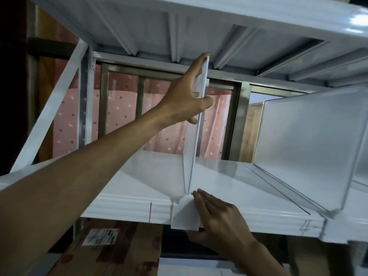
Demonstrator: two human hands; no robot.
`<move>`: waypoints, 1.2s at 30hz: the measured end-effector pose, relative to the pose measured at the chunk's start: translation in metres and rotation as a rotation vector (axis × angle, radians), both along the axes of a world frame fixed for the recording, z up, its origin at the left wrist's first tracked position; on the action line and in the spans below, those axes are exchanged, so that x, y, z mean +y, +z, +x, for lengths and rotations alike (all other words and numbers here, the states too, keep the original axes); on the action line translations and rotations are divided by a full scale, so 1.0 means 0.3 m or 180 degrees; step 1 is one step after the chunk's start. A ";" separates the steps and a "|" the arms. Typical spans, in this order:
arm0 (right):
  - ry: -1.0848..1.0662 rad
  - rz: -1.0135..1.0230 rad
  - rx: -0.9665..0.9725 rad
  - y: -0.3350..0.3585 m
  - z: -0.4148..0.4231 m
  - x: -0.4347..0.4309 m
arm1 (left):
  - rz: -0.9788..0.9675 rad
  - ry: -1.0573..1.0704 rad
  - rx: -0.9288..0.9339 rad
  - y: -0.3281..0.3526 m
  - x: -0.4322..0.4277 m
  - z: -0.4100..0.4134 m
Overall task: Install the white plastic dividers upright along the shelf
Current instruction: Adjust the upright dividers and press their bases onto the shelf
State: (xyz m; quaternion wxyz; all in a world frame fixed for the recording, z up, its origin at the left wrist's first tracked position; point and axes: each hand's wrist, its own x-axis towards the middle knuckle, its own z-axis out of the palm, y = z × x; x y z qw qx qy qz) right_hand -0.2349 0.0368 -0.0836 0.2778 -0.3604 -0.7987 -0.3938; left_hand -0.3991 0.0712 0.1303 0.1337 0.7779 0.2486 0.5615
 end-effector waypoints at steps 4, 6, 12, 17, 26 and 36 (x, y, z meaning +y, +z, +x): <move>-0.0006 0.0021 -0.0030 0.000 -0.005 -0.007 | 0.0000 0.0050 0.0018 -0.001 -0.002 -0.007; -0.0022 0.0016 -0.0027 0.004 -0.012 -0.007 | 0.0017 0.0059 0.0018 -0.001 0.001 -0.016; -0.0022 -0.0054 0.0030 -0.002 -0.039 -0.002 | 0.0069 0.0003 0.0046 0.001 -0.001 -0.025; -0.0032 -0.0071 0.0014 0.004 -0.058 -0.010 | 0.0021 -0.0053 0.0067 -0.002 -0.005 -0.050; 0.0141 -0.0176 0.0130 0.011 -0.134 -0.002 | -0.0001 0.0017 -0.0010 -0.005 -0.012 -0.122; -0.0005 -0.0123 0.0066 0.022 -0.163 -0.006 | -0.0022 -0.0069 -0.0027 -0.006 -0.009 -0.154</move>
